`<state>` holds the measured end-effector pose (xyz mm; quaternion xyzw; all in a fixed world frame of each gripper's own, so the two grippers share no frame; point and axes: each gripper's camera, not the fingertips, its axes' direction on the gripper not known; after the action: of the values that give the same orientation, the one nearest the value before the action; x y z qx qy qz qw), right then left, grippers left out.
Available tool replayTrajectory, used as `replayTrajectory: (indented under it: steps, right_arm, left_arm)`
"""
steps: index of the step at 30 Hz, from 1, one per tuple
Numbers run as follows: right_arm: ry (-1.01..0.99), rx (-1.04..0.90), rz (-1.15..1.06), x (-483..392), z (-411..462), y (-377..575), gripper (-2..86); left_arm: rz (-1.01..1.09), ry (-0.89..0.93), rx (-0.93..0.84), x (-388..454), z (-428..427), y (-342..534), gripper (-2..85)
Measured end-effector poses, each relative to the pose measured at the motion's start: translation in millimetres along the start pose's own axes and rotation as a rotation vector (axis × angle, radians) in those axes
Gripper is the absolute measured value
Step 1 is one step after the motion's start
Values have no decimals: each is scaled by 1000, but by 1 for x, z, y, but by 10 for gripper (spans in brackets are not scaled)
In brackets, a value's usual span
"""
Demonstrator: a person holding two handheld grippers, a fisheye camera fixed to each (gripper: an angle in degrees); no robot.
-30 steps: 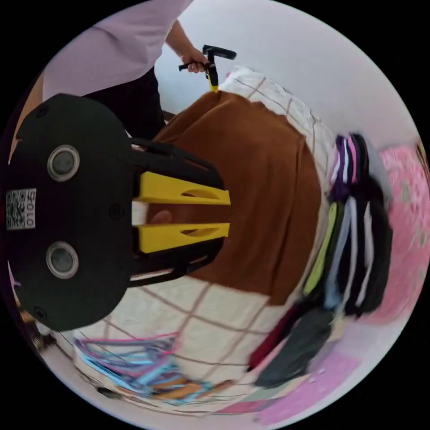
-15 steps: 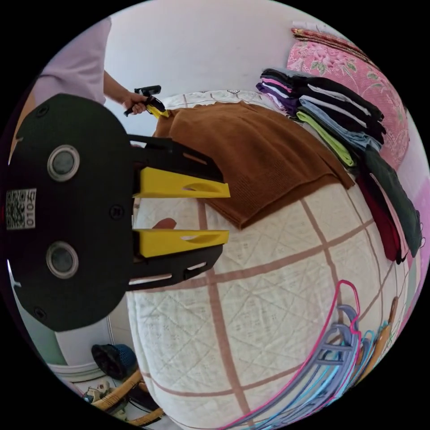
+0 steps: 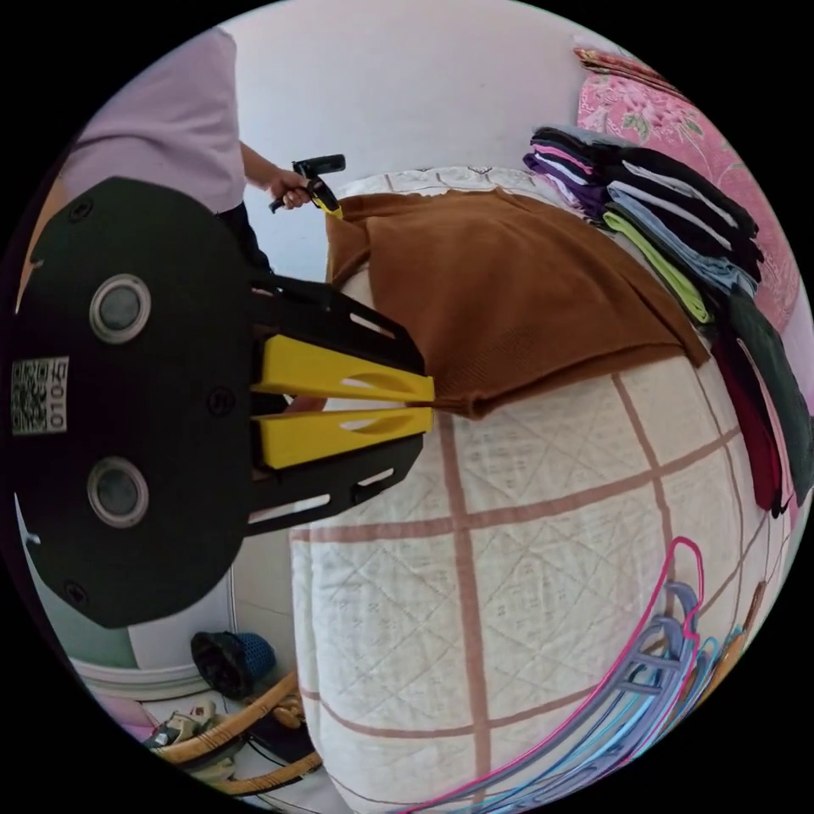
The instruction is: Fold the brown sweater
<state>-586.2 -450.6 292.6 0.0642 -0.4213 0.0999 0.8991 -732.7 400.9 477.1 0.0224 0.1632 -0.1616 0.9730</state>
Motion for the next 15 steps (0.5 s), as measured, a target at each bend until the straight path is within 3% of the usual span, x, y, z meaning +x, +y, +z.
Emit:
replayTrajectory:
  steps: [5, 12, 15]
  right_arm:
    - [-22, -18, -8, -3, -11, 0, 32]
    - [156, -208, -102, -19, 26, -12, 32]
    - [212, -182, -114, -28, 33, -7, 31]
  left_arm:
    - [18, 149, 48, -17, -31, 5, 34]
    - [7, 159, -39, -16, -19, -7, 30]
    - [11, 133, -70, -8, -9, -5, 27]
